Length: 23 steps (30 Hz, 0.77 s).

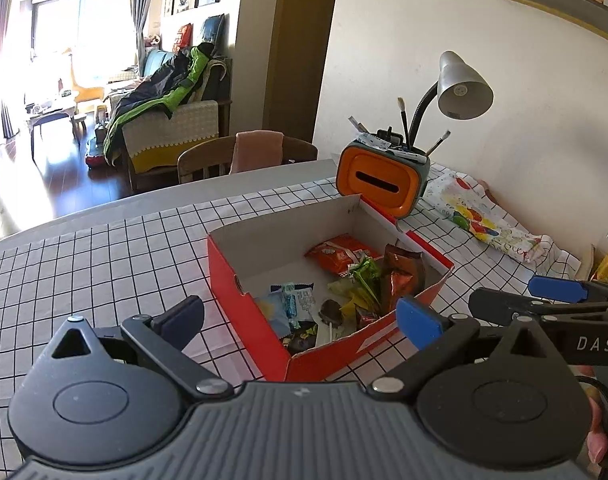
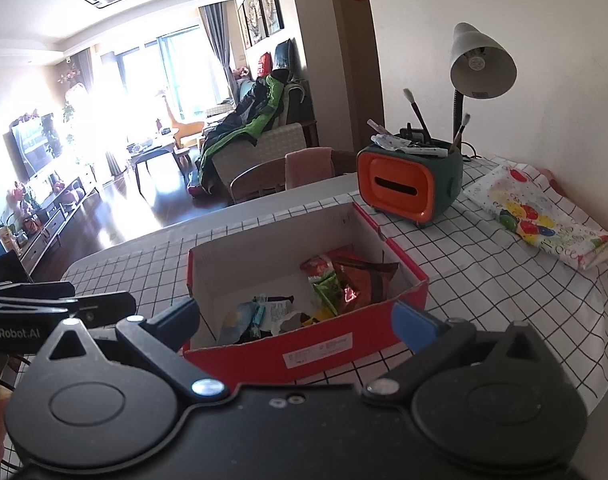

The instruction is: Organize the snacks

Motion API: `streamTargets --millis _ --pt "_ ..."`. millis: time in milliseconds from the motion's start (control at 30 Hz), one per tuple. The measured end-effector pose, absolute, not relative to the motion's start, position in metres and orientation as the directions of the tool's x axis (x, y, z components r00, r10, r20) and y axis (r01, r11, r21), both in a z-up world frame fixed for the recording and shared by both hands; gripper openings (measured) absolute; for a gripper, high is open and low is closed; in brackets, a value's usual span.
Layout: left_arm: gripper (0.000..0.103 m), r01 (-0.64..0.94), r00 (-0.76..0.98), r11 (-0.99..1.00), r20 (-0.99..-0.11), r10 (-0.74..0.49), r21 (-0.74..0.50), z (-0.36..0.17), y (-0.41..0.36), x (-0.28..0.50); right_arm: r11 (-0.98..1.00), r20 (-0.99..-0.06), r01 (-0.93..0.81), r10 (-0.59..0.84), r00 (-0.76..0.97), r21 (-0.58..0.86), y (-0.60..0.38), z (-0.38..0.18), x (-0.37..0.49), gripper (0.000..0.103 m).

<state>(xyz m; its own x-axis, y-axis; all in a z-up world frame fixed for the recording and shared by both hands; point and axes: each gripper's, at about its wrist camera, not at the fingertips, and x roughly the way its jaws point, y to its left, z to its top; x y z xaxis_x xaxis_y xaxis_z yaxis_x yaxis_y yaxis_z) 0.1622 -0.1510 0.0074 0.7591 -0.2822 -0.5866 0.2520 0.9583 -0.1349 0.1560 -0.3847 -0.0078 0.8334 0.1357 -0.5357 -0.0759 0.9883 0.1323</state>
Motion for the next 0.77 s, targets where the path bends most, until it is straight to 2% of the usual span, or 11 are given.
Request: streamTargets --millis 767 --pt "0.103 0.316 0.745 0.939 -0.576 -0.335 -0.138 0.008 -0.141 0.147 0.993 -0.542 -0.017 0.079 0.837 0.119 -0.371 -0.010 0.135 0.103"
